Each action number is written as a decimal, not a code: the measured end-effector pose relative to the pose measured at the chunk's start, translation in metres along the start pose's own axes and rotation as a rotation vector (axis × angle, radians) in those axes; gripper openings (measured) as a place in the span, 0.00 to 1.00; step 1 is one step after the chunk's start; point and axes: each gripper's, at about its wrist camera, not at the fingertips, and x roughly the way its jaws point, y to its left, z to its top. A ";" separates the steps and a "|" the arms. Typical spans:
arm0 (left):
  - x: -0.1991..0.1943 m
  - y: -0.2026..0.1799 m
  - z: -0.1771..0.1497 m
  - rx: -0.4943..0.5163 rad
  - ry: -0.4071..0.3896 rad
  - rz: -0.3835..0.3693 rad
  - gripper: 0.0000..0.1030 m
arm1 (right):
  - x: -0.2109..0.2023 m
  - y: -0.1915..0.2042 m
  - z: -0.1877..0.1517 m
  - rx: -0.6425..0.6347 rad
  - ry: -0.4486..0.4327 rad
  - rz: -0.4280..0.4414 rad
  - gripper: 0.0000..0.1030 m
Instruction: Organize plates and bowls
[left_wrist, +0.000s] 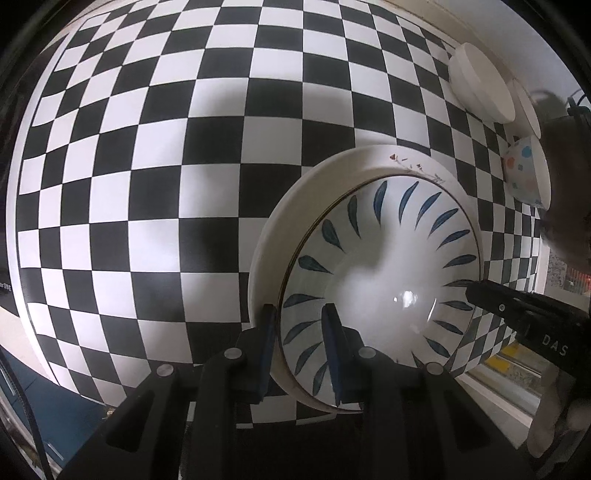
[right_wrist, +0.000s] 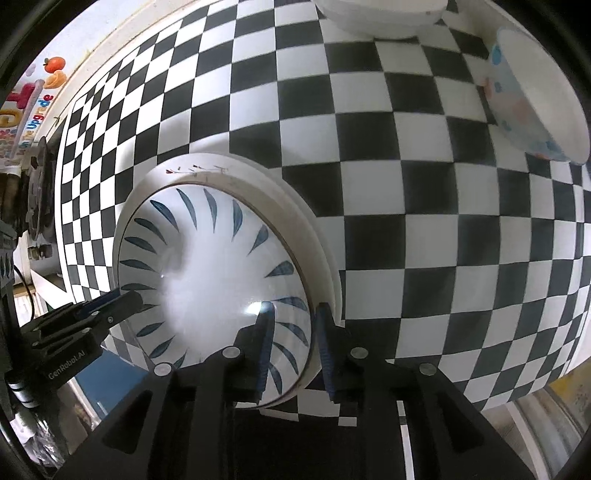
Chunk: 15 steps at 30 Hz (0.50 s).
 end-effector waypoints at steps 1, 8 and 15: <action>-0.001 0.000 -0.001 -0.002 -0.003 0.000 0.22 | -0.002 0.001 -0.001 0.001 -0.002 0.001 0.25; -0.027 -0.014 -0.013 0.034 -0.079 0.073 0.22 | -0.028 0.015 -0.014 -0.045 -0.064 -0.040 0.25; -0.078 -0.027 -0.034 0.053 -0.190 0.122 0.22 | -0.067 0.037 -0.048 -0.058 -0.158 -0.065 0.25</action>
